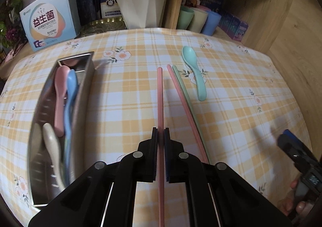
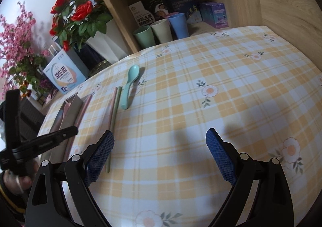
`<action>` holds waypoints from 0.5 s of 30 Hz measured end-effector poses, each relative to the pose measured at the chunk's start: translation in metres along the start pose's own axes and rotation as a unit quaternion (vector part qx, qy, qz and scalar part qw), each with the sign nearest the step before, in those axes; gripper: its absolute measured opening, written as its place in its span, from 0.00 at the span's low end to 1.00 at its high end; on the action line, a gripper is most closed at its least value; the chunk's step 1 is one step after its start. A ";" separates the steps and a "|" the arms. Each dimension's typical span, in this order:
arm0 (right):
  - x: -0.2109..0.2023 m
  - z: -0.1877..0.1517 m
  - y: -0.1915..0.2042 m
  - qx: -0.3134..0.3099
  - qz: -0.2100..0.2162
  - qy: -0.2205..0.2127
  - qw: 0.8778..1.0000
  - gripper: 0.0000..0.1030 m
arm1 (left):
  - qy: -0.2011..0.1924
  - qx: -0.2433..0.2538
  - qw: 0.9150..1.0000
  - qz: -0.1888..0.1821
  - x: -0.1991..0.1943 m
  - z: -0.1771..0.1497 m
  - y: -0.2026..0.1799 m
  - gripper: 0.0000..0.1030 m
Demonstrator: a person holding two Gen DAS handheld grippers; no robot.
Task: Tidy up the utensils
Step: 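Reach the left gripper to the pink chopstick and close on it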
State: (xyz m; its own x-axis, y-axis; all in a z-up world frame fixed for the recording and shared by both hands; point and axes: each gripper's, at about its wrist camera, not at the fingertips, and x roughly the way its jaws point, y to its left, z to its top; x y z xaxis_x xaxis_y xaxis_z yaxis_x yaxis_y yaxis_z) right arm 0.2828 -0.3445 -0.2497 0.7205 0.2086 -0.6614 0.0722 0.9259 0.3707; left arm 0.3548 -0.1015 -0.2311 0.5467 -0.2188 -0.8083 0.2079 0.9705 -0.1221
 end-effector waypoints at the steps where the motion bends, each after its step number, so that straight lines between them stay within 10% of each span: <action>1: 0.001 0.000 0.003 -0.003 0.000 0.001 1.000 0.87 | -0.004 -0.001 1.000 -0.002 -0.005 -0.001 0.002 0.05; 10: 0.006 -0.005 0.034 -0.026 0.000 0.013 1.000 0.85 | -0.022 -0.046 0.998 -0.020 -0.039 -0.010 0.036 0.05; 15: 0.009 -0.006 0.046 -0.040 0.007 0.024 0.999 0.68 | -0.045 -0.056 0.997 -0.019 -0.052 -0.012 0.050 0.05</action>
State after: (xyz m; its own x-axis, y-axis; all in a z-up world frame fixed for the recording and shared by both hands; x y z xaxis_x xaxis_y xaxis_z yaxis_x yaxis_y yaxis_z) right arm 0.2880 -0.2981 -0.2427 0.6866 0.2343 -0.6883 0.0060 0.9448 0.3276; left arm 0.3267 -0.0407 -0.2025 0.6113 -0.2584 -0.7481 0.1411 0.9656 -0.2182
